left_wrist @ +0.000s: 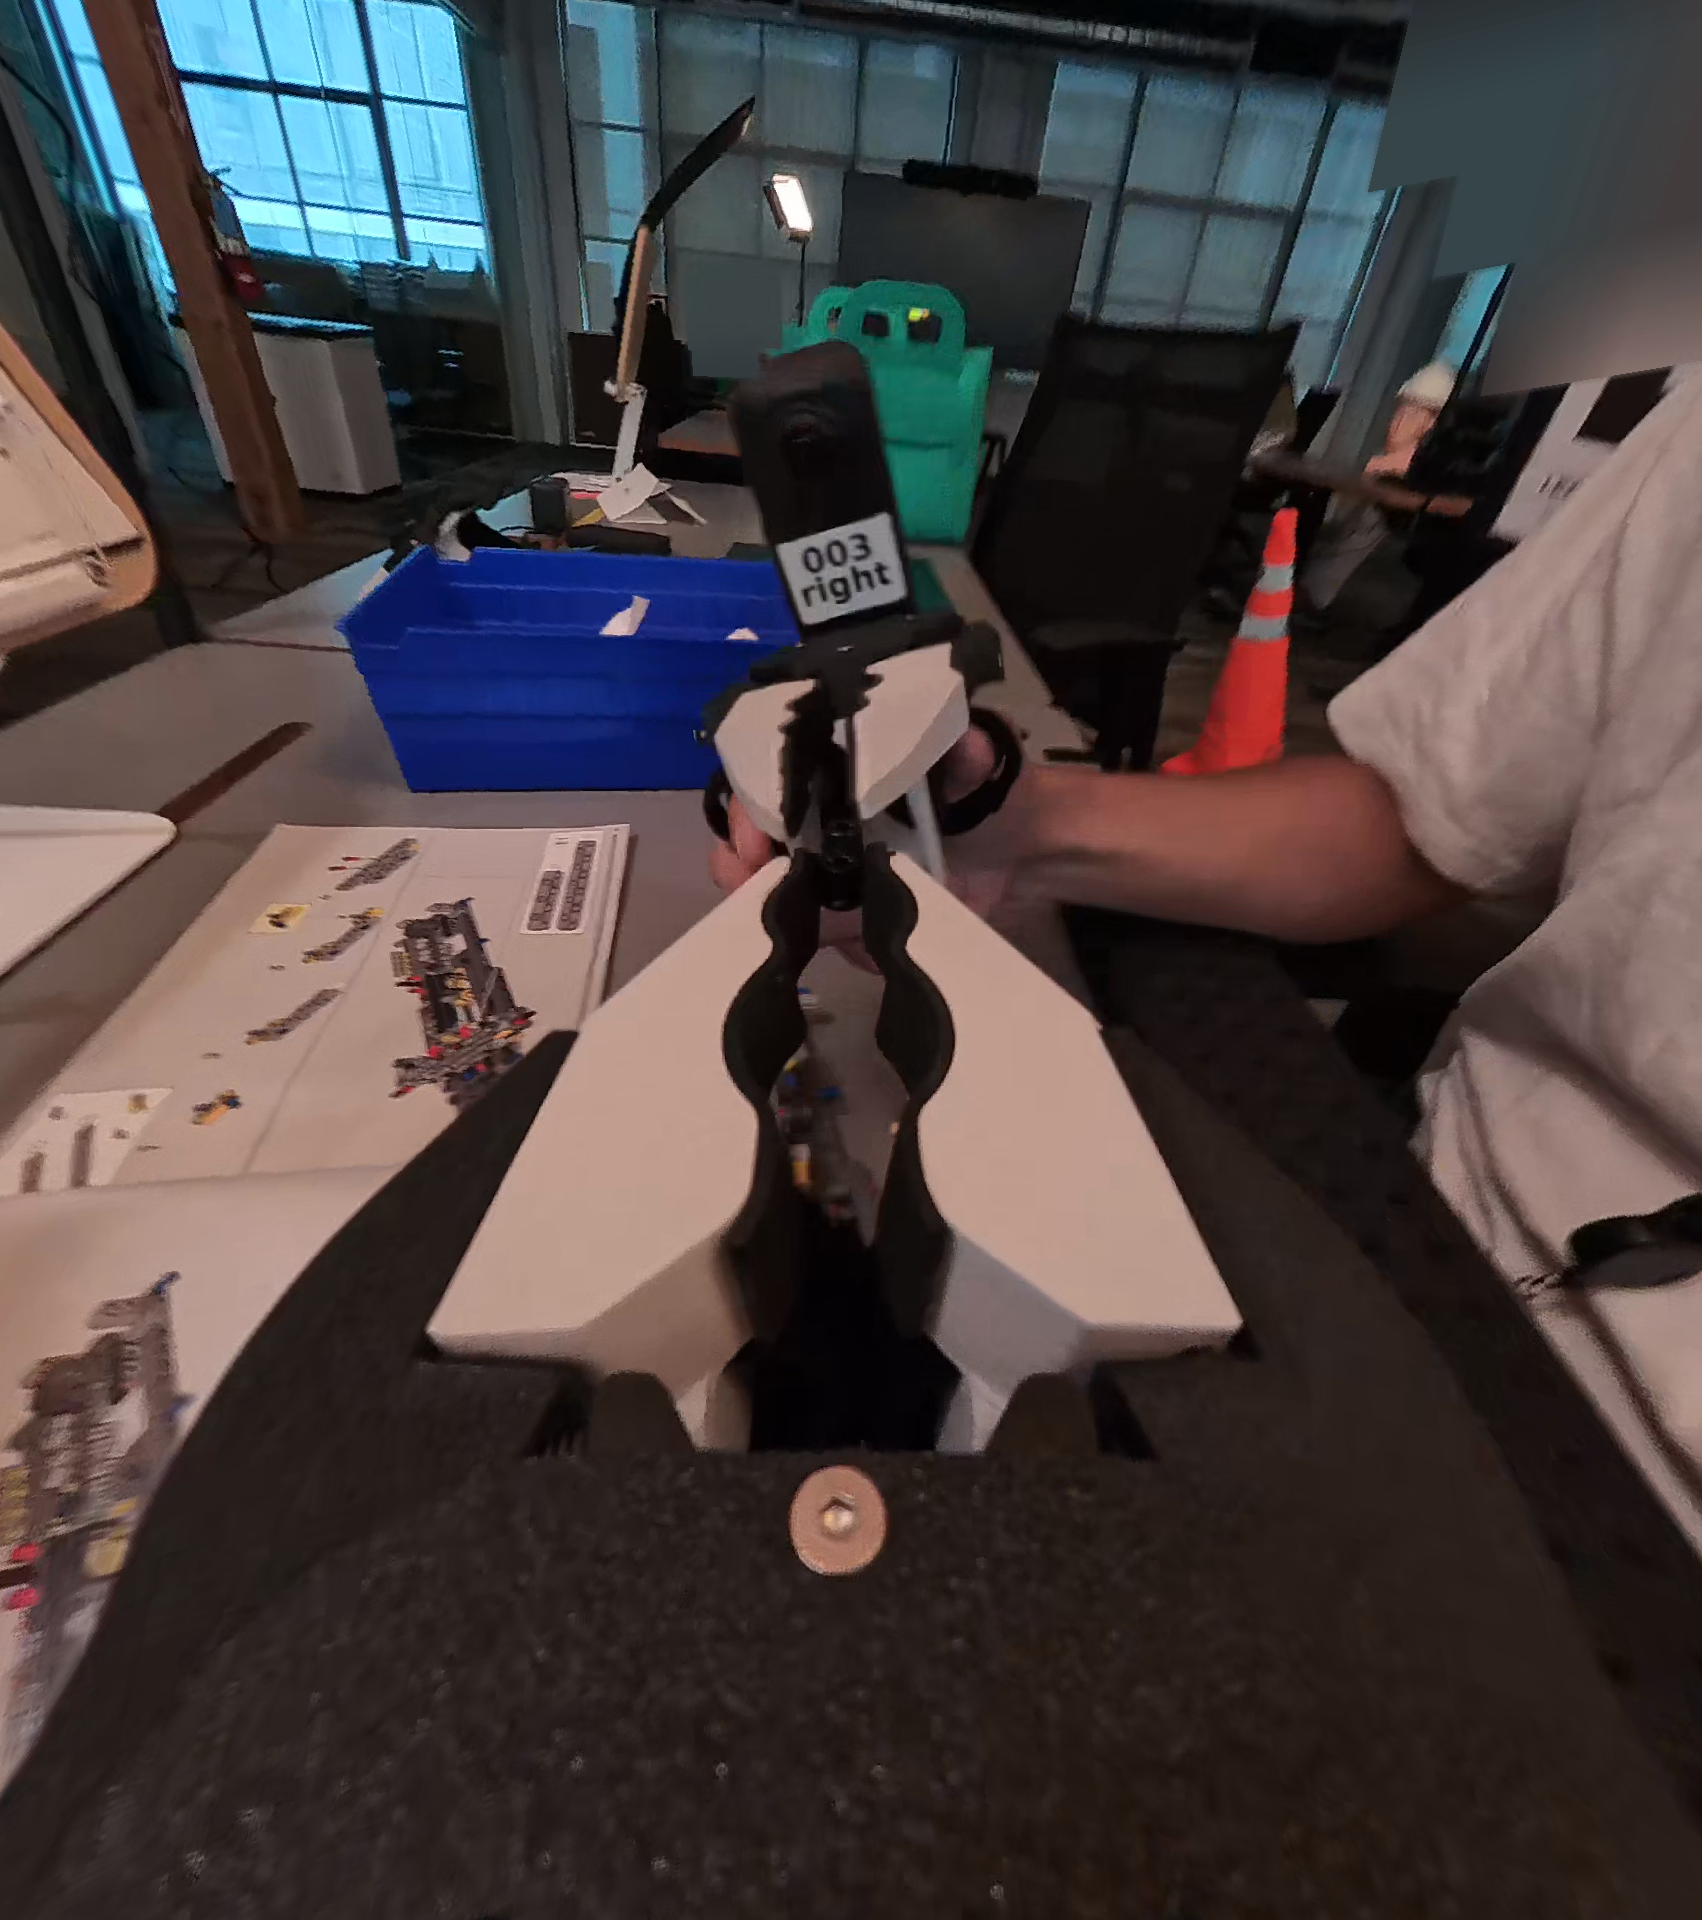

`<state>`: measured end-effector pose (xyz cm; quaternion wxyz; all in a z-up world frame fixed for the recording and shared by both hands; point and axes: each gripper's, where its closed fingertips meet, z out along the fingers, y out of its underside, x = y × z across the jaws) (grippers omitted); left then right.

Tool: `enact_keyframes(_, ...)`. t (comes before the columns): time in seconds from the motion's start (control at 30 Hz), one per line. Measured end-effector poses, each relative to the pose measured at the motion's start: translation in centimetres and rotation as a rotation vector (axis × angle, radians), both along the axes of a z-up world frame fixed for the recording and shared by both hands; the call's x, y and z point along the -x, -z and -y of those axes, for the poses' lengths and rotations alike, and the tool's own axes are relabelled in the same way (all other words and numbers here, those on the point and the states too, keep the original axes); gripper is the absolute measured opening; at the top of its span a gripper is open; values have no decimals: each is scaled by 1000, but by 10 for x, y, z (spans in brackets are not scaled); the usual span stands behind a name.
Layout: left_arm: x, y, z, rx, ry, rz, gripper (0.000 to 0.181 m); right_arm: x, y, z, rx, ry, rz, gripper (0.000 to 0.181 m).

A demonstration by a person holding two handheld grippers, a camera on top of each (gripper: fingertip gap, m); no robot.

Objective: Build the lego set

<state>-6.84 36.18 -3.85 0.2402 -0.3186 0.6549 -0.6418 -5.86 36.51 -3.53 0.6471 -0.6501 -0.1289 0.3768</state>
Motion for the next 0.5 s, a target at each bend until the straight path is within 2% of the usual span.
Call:
enact_keyframes(0.17, 1, 9, 2, -193, -45, 65, 6, 10, 10, -1, 204, -204, -242, 23)
enact_keyframes(0.23, 0, 16, 2, -256, -60, 66, 6, 11, 13, -4, 254, -248, -324, 10)
enact_keyframes(0.3, -2, 20, 2, -295, -72, 74, 6, 13, 15, -4, 288, -296, -388, 6)
enact_keyframes(0.5, 1, 16, 7, -322, -60, 110, 6, 17, 12, 3, 319, -384, -474, 7)
